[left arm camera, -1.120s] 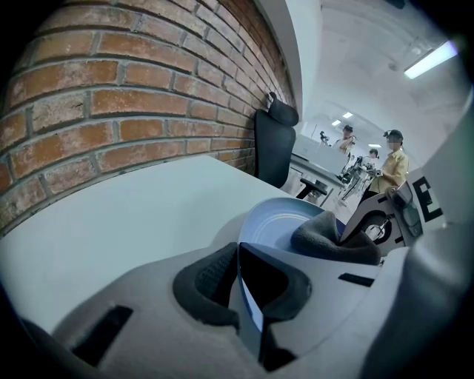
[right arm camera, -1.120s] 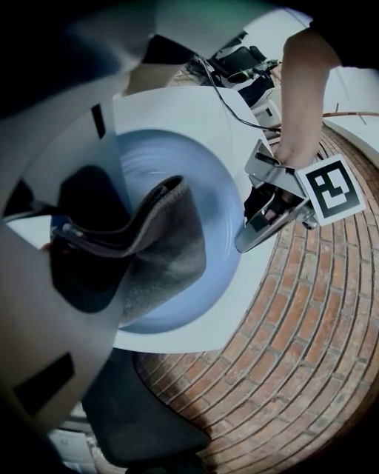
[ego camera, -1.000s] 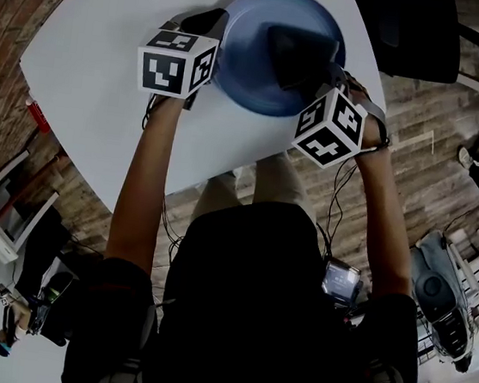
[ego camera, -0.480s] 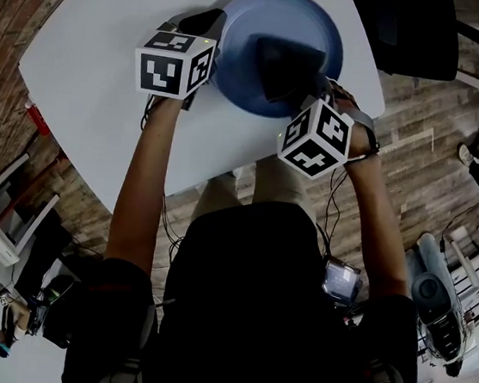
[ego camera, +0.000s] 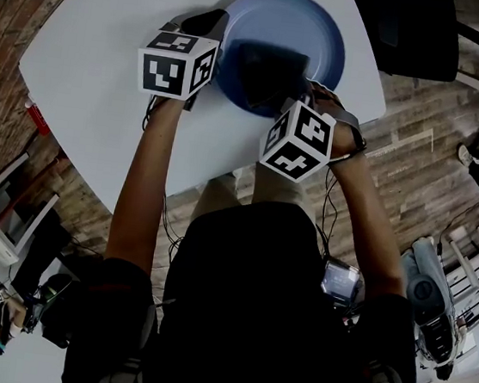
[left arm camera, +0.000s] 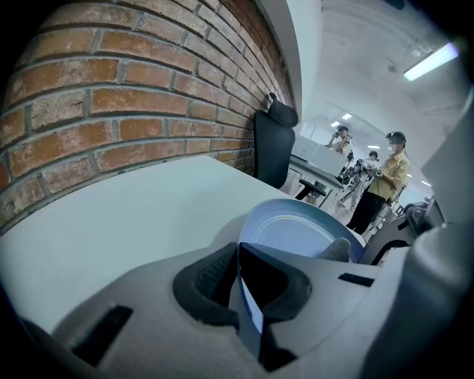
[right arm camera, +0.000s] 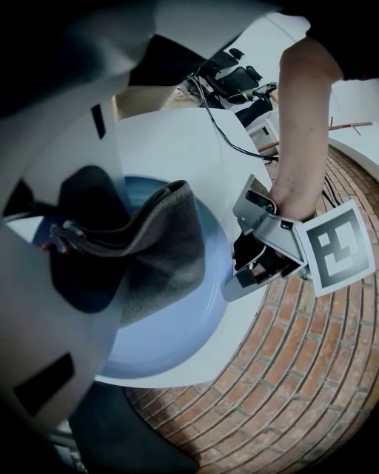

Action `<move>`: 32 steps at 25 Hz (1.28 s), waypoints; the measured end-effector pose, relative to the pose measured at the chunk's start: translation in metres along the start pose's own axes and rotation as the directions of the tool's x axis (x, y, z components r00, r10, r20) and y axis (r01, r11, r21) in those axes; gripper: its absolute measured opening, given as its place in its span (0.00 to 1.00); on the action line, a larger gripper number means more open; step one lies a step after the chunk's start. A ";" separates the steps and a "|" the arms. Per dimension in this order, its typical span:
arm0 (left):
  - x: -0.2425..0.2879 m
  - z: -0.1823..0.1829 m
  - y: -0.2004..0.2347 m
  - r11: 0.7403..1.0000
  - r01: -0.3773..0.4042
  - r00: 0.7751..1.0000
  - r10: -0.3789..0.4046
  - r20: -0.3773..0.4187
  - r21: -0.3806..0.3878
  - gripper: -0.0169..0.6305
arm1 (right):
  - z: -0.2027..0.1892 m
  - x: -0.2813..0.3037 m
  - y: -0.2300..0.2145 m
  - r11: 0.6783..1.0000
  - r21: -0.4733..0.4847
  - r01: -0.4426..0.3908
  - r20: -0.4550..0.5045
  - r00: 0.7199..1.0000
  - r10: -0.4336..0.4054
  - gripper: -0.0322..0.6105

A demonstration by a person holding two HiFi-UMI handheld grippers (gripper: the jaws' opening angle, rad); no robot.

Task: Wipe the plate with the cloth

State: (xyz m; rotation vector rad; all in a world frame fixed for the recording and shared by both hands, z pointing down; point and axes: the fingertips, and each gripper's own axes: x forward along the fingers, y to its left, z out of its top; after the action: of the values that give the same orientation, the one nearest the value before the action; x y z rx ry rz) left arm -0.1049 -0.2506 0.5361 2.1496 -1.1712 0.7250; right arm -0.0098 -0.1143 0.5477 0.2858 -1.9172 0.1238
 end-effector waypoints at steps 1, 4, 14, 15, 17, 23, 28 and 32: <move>0.000 0.000 0.000 1.000 -0.001 1.000 0.001 0.000 0.000 0.07 | 0.003 0.001 0.000 1.000 -0.004 0.001 -0.001 1.000 -0.001 0.13; -0.002 0.000 -0.002 1.000 0.001 1.000 -0.001 0.002 0.000 0.07 | 0.009 0.002 0.000 1.000 -0.004 0.006 0.003 1.000 -0.006 0.13; -0.007 -0.001 0.004 1.000 0.005 1.000 -0.005 0.015 -0.006 0.07 | 0.033 0.009 -0.008 0.999 0.044 0.029 0.020 0.999 -0.030 0.13; -0.007 -0.002 0.003 1.000 0.004 1.000 -0.004 0.016 -0.005 0.07 | 0.033 0.010 -0.008 0.999 0.045 0.029 0.021 0.999 -0.030 0.13; -0.007 -0.003 0.000 1.000 0.001 1.000 -0.001 0.018 -0.003 0.07 | 0.031 0.010 -0.007 0.999 0.049 0.020 0.024 0.999 -0.021 0.13; -0.002 -0.007 -0.001 0.999 0.031 0.999 -0.031 -0.013 0.013 0.07 | 0.032 0.011 -0.011 0.999 0.050 0.021 0.033 0.999 -0.022 0.13; -0.008 -0.004 -0.007 0.999 0.035 0.999 -0.036 0.029 0.024 0.16 | 0.034 0.010 -0.010 0.999 0.039 0.029 0.032 0.999 -0.030 0.13; -0.017 0.001 -0.008 0.999 0.037 0.998 -0.038 0.051 0.012 0.24 | 0.034 0.007 -0.009 0.999 0.043 0.032 0.037 0.999 -0.033 0.13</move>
State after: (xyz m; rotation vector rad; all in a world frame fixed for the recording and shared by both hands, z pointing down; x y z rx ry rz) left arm -0.1052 -0.2384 0.5218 2.2051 -1.1521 0.6656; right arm -0.0405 -0.1320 0.5420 0.3498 -1.9477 0.1384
